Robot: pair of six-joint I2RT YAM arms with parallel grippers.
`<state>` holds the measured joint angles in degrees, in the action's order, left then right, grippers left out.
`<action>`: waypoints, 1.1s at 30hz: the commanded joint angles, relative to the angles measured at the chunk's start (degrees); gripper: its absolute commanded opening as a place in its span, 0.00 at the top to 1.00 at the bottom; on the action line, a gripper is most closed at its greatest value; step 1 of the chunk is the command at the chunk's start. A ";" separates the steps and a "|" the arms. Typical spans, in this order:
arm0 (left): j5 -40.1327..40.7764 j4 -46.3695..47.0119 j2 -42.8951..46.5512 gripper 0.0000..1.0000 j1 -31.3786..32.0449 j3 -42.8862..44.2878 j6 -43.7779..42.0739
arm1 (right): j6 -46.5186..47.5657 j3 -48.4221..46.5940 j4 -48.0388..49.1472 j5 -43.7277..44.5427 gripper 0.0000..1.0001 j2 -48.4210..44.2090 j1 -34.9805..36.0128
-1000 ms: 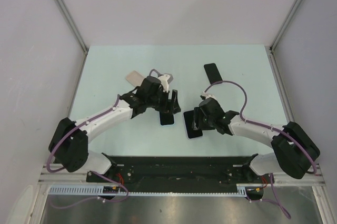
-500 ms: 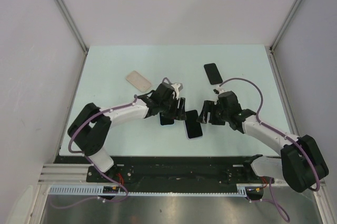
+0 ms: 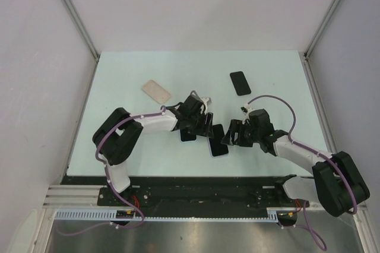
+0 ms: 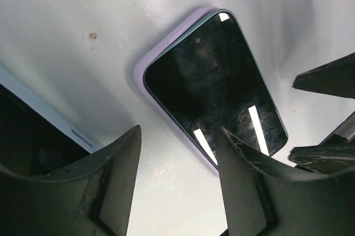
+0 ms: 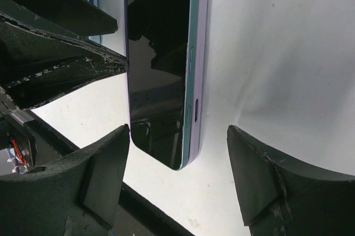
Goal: Put the phone into the phone case
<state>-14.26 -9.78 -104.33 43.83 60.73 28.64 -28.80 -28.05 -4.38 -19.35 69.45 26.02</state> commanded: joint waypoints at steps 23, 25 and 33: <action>-10.87 6.17 -2.98 0.73 1.43 -0.17 6.16 | -6.17 3.08 16.32 -6.21 0.25 9.65 1.14; -12.36 7.05 -2.54 0.75 1.34 -1.22 7.39 | -7.93 4.49 21.14 -10.06 0.25 9.83 -0.79; -14.04 9.43 -1.40 0.76 1.34 -3.16 8.89 | -15.93 9.77 34.52 -21.68 0.27 10.09 -6.94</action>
<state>-23.00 -3.05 -107.46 43.64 58.67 35.51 -39.46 -19.94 21.19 -32.47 78.52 20.12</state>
